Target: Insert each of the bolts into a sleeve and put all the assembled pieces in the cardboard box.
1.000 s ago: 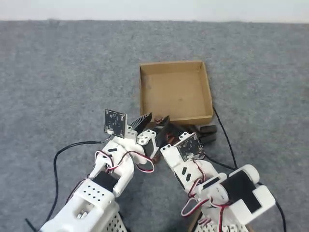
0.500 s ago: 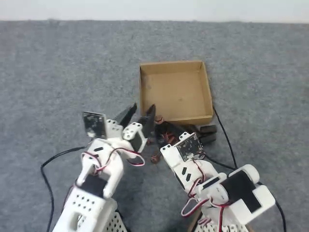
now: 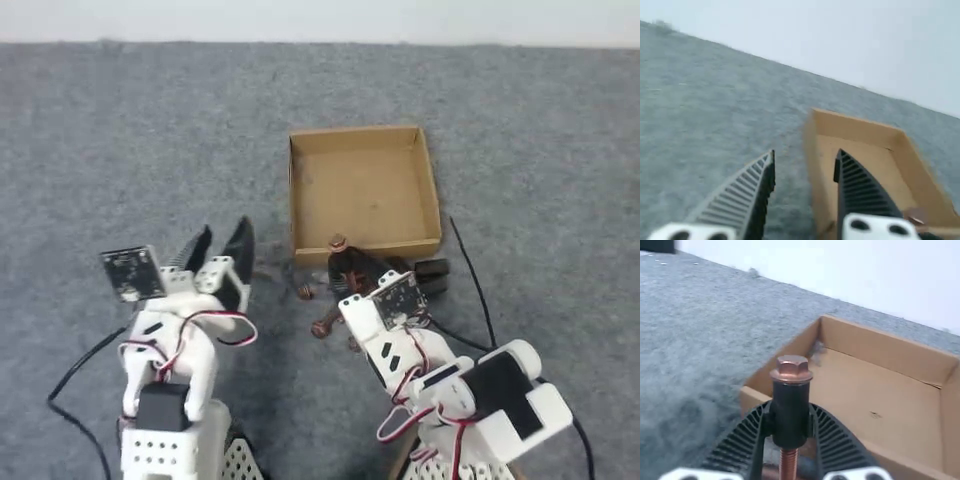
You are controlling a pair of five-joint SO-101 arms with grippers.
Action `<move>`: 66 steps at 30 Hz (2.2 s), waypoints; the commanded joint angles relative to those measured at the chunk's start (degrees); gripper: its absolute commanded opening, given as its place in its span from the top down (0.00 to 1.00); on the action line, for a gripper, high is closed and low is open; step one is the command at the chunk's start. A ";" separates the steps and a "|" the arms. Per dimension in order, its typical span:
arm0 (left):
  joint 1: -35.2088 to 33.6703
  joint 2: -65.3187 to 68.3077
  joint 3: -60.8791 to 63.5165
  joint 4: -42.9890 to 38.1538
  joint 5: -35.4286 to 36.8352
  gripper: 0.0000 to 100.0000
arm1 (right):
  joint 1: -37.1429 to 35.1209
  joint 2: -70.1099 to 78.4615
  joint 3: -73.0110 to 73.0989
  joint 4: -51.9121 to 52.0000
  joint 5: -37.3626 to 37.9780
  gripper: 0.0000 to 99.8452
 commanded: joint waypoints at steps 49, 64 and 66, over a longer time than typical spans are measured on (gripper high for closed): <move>-6.68 -0.09 3.74 12.92 -12.13 0.82 | 18.59 5.41 -81.93 110.29 0.88 0.99; -6.42 -0.09 3.74 13.98 -12.13 0.82 | 20.53 19.65 -104.18 135.34 0.70 0.98; -6.42 -0.09 3.74 13.98 -12.13 0.82 | 20.70 21.05 -105.58 137.36 0.88 0.92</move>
